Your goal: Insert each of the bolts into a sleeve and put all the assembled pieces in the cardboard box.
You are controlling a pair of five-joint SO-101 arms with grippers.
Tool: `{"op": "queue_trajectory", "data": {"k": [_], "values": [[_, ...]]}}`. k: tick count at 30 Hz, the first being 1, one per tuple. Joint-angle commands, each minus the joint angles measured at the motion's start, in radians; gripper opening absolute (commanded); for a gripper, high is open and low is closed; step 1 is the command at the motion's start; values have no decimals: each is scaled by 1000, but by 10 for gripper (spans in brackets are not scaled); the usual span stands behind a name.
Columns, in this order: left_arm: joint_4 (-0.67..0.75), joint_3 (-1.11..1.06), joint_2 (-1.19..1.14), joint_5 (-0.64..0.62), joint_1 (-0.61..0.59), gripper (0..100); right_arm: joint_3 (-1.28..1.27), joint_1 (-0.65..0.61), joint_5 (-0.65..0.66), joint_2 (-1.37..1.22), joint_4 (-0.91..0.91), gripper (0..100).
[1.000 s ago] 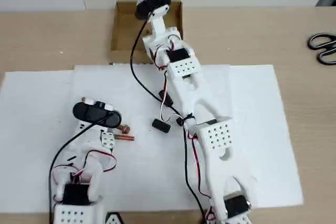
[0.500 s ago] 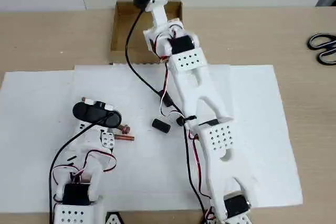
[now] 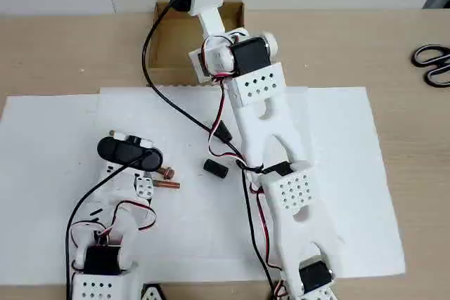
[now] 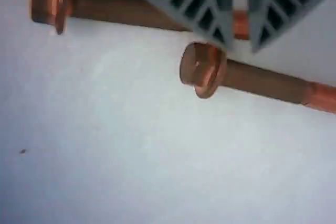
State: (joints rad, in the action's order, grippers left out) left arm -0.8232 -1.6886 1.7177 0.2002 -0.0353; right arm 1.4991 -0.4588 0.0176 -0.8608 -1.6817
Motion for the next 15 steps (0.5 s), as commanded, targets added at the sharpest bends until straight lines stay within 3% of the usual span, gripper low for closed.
{"op": "queue_trajectory", "data": {"k": [1,5,10,15], "values": [[15,7,8,6,-3,6,38,-22,-68,84,-30,241],[15,7,8,6,-3,6,-97,-35,-78,206,-31,241],[20,7,8,-9,-61,6,-563,-35,-77,484,-21,241],[64,7,8,-118,-149,6,-979,-53,-75,719,-10,241]]}}
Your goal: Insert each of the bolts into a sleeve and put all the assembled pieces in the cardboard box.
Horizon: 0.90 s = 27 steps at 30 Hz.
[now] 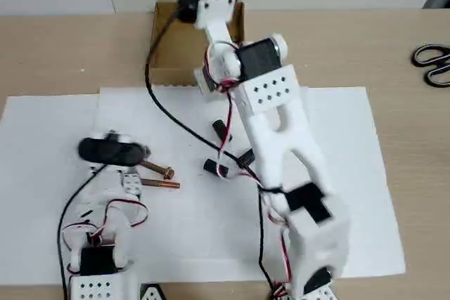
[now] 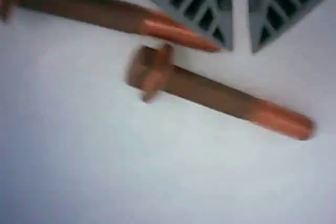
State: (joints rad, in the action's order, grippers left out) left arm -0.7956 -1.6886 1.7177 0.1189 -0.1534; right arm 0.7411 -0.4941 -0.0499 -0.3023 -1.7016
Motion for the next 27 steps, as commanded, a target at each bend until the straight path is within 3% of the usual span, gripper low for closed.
{"op": "queue_trajectory", "data": {"k": [1,8,15,27], "values": [[41,7,8,-38,-37,6,-282,-19,-8,191,10,241],[41,10,9,-46,-55,6,-624,-19,0,318,13,241],[57,15,9,-84,-87,6,-798,-19,341,328,22,241],[55,15,9,-84,-94,6,-812,-65,540,323,176,241]]}}
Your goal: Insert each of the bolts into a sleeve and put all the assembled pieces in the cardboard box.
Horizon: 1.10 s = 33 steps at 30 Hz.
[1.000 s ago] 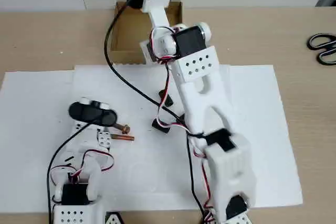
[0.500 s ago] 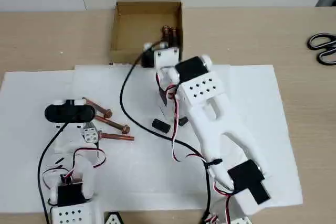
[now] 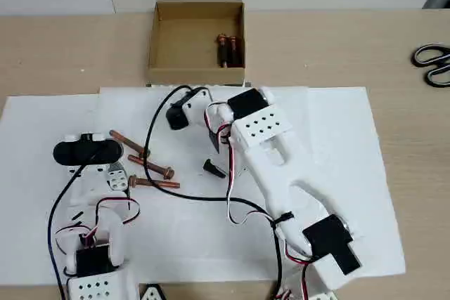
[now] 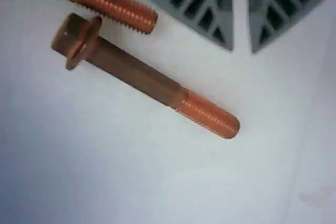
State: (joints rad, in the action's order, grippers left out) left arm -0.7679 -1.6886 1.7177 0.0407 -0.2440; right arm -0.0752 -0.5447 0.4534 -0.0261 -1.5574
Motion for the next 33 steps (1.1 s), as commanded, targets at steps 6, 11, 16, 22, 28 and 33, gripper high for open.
{"op": "queue_trajectory", "data": {"k": [6,11,16,22,28,33], "values": [[28,15,9,-6,-3,6,-51,-64,40,47,105,241],[28,15,9,-6,-3,6,-172,-64,38,47,237,241],[28,15,9,-5,-3,6,-233,-64,38,47,315,241],[29,15,9,-5,-3,6,-258,-74,38,47,364,241],[29,15,9,-5,-3,6,-259,-85,35,44,392,241],[29,13,9,-5,-2,6,-258,-85,35,-28,426,241]]}}
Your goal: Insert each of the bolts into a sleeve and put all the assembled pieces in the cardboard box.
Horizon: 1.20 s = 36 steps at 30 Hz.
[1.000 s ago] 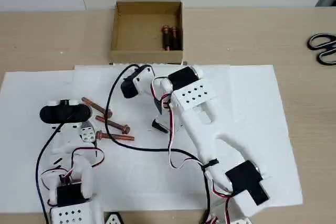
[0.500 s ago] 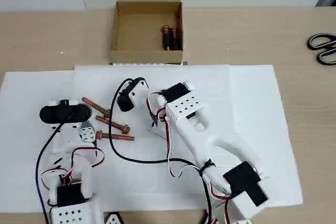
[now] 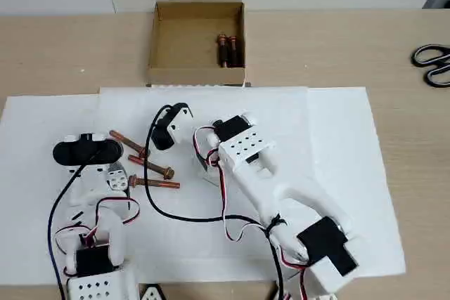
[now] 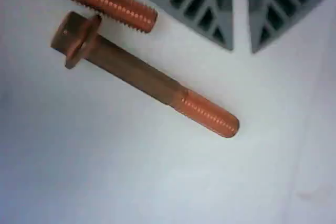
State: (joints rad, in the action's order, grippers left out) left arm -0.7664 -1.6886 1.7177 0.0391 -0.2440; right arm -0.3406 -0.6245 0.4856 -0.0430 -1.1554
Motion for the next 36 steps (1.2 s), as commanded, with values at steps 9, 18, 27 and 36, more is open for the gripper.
{"op": "queue_trajectory", "data": {"k": [9,18,27,36], "values": [[28,13,9,-3,-2,6,8,-5,9,-130,105,240],[28,13,9,-3,0,6,29,-2,6,-189,137,34],[28,13,9,-3,3,6,210,2,2,-188,-28,5],[28,8,9,-3,3,6,442,-2,-192,-189,-223,4]]}}
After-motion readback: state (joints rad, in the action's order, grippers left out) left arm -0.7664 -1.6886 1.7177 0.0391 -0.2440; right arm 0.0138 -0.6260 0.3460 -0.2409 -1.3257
